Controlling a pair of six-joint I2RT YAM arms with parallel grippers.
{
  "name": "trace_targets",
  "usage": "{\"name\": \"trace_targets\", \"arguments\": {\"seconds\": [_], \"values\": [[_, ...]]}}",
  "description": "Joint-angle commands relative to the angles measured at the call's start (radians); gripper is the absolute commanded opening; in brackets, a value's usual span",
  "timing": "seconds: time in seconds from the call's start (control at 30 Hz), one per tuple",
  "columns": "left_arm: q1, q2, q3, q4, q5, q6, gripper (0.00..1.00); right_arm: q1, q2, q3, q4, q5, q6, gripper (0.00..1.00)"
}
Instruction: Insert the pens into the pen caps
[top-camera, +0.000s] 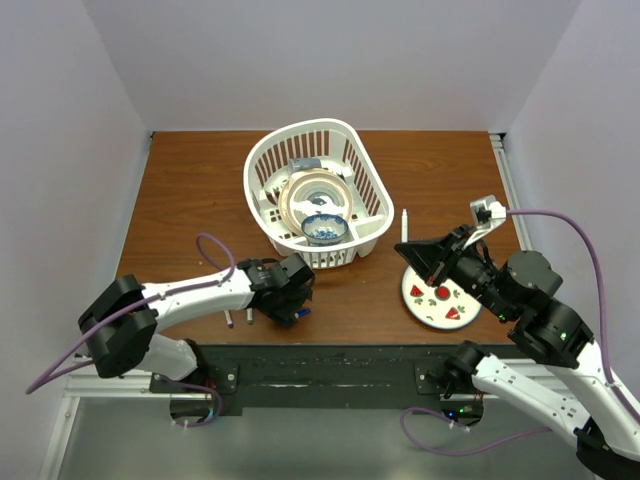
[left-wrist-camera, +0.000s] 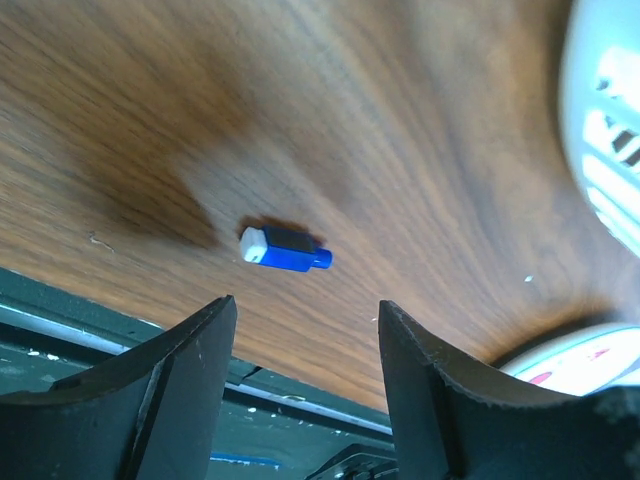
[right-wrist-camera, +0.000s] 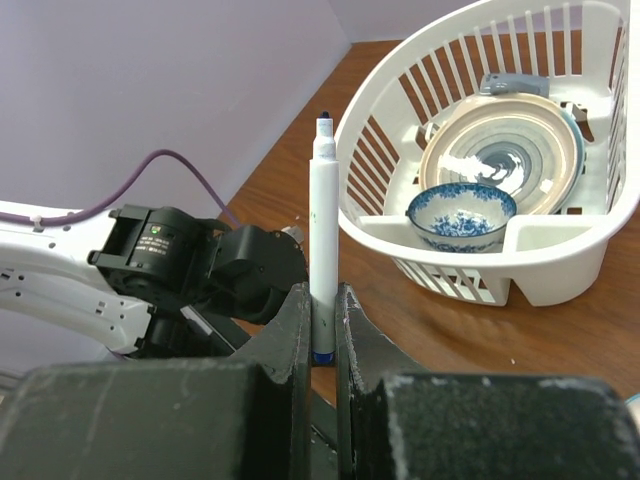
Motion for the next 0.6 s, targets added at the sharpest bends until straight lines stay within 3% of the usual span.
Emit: {"name": "trace_targets", "arguments": {"seconds": [0.0,0.27,0.57], "values": [[0.003,0.036,-0.004,0.021,0.071,-0.313,0.64,0.004,0.000,0.002,-0.001,0.021,-0.029,0.00],[0.010,0.059,-0.044,0.041,0.039,-0.366,0.65,0.004,-0.004,0.007,-0.003,0.018,-0.038,0.00],[0.072,0.095,-0.029,0.090,0.030,-0.314,0.67,0.004,-0.013,-0.001,-0.007,0.024,-0.038,0.00]]}}
